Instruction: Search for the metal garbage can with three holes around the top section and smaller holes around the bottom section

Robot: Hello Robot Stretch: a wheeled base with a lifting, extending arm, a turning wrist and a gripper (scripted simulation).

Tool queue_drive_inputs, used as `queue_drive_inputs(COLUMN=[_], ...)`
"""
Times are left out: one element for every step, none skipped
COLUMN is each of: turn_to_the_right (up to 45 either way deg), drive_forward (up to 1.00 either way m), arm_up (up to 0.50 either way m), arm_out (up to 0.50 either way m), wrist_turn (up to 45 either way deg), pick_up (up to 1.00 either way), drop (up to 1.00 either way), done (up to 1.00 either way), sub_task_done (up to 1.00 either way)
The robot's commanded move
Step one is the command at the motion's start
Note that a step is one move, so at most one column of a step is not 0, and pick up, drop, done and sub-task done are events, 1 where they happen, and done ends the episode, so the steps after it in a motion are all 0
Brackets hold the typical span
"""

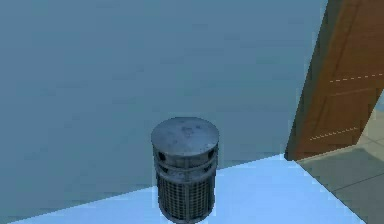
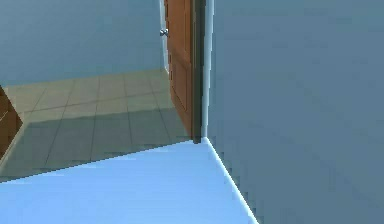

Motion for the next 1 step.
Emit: queue_drive_inputs(turn_to_the_right=[0.0], drive_forward=[0.0], arm_up=[0.0], arm_out=[0.0], wrist_turn=[0.0], pick_up=[0.0], drop=[0.0], done=[1.0], sub_task_done=[0.0])
